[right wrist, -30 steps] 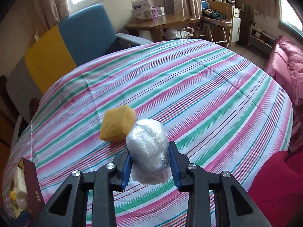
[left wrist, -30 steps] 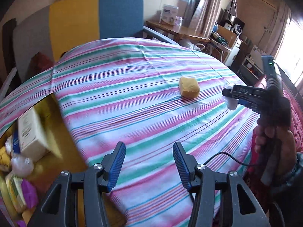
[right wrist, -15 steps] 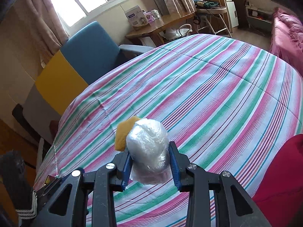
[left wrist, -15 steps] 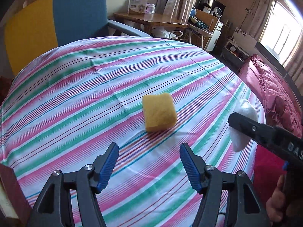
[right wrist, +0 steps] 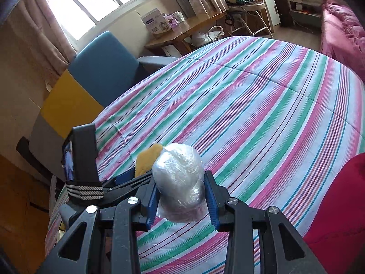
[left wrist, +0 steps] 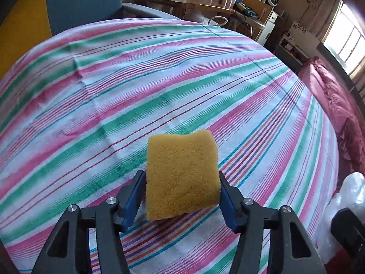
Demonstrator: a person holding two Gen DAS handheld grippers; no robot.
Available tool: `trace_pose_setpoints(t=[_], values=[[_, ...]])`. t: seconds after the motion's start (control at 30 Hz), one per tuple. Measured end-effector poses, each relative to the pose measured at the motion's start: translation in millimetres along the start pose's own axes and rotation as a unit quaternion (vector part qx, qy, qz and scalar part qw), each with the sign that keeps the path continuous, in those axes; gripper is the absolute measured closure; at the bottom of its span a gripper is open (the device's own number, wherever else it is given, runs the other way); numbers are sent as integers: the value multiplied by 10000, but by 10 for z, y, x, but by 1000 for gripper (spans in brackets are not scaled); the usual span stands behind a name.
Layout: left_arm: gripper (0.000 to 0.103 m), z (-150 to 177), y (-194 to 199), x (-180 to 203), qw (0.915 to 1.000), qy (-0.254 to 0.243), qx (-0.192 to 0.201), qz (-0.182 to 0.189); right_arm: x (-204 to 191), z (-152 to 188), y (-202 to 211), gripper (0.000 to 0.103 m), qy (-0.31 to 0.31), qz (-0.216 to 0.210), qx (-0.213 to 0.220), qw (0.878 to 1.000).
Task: Organize objects
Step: 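Grasp the yellow sponge with the left tool while the right holds the plastic bundle, then carry the sponge over the tray with the left tool while the right carries the bundle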
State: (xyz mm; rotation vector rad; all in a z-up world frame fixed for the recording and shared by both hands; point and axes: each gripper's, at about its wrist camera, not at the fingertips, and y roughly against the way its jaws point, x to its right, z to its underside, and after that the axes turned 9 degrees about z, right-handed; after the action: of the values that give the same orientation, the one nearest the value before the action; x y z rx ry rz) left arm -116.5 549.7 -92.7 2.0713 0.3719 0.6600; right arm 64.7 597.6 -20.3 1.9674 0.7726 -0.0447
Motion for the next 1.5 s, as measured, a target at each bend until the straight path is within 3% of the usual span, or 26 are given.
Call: trace_pose_setpoints(t=[0.17,0.33,0.47,0.67,0.97,1.5], values=[[50,294,429,-50,9994,108,332,47,-72,9,-75,65,212,5,-148,9997],[50,721,957,-73,9976,164,638,-201,-249,98,-186,65,746,-25,-445,9962],[50,1083,1341,-70,9955,150,848,-401,-457,264,-312,64,1389,-25,-818,9869],[50,1562,1821,-127,9912,217,1127,-660,-680,480,-386,64,2172,96,-984,9711],[50,2037,2228,-275,9864,473,1389,-746,-764,619,-492,64,2649,495,-1154,9561],[50,2419,2644,-527,9790,807,1706,-771,-812,694,-632,66,2946,967,-1225,9428]])
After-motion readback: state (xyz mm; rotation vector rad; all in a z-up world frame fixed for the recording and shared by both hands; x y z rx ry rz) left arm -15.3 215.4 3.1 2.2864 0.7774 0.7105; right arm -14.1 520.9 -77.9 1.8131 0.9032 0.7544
